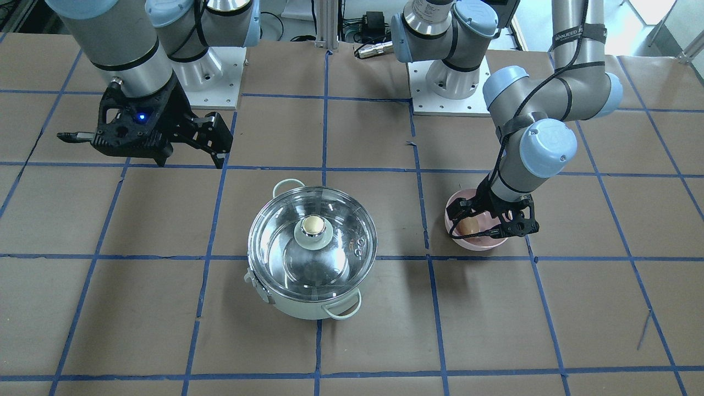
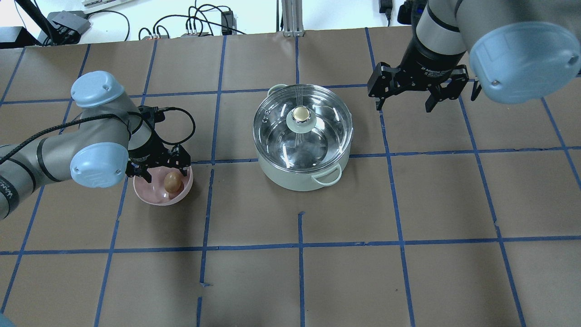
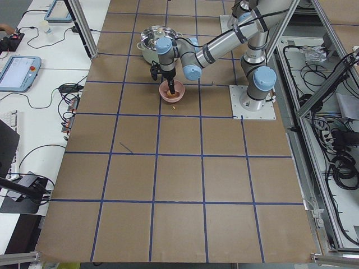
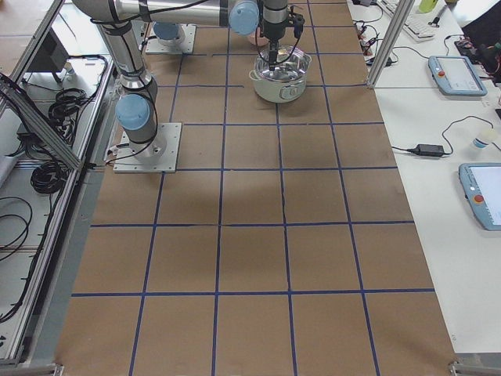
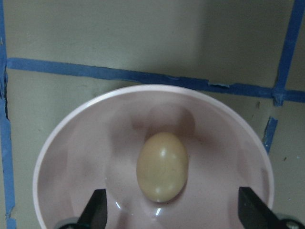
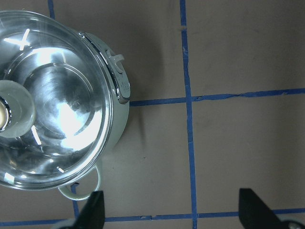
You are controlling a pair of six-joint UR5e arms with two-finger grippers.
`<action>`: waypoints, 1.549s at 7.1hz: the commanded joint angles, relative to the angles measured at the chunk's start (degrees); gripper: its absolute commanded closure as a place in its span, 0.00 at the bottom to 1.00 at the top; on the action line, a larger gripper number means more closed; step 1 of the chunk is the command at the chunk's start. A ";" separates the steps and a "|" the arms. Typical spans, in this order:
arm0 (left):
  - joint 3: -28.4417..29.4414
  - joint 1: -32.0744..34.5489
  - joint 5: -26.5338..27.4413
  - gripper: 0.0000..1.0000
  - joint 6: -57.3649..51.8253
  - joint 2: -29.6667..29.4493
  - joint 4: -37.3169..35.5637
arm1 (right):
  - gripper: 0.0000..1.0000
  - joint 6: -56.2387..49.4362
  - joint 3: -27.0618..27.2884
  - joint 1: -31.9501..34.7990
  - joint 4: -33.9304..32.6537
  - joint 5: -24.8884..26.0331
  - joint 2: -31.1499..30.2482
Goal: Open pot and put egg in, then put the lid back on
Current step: 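Close the left gripper on the egg while the right gripper reaches toward the lid knob, then grasp the glass lid knob with the right gripper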
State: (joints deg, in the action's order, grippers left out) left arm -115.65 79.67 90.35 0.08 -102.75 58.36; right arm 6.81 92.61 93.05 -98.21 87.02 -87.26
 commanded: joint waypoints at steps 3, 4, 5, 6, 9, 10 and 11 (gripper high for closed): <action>-0.71 -0.04 0.09 0.08 2.56 -0.52 -0.79 | 0.00 12.13 -0.76 10.11 -14.58 -0.18 6.45; -2.11 -0.13 0.09 0.09 2.65 -0.52 -2.79 | 0.00 13.22 -0.85 12.13 -19.25 0.17 9.97; -3.34 -0.13 0.09 0.09 3.17 -0.78 -5.07 | 0.02 17.93 -0.76 14.07 -20.00 -0.09 11.83; -3.44 -0.13 0.09 0.09 3.17 -1.83 -6.05 | 0.03 18.50 -0.76 14.61 -24.35 -0.18 15.24; -3.00 -0.13 0.09 0.09 3.17 -3.07 -8.00 | 0.02 19.29 -0.85 16.01 -26.33 -0.18 16.59; -3.44 -0.13 0.09 0.09 3.17 -3.24 -8.08 | 0.02 19.47 -0.76 16.80 -26.25 -0.18 16.68; -3.35 -0.13 0.00 0.09 3.09 -3.42 -8.17 | 0.02 19.56 -0.76 16.98 -26.24 -0.18 16.68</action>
State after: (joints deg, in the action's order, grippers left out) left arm -118.96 79.54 90.42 3.24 -105.95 50.30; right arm 26.18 91.81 109.56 -124.44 86.84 -70.64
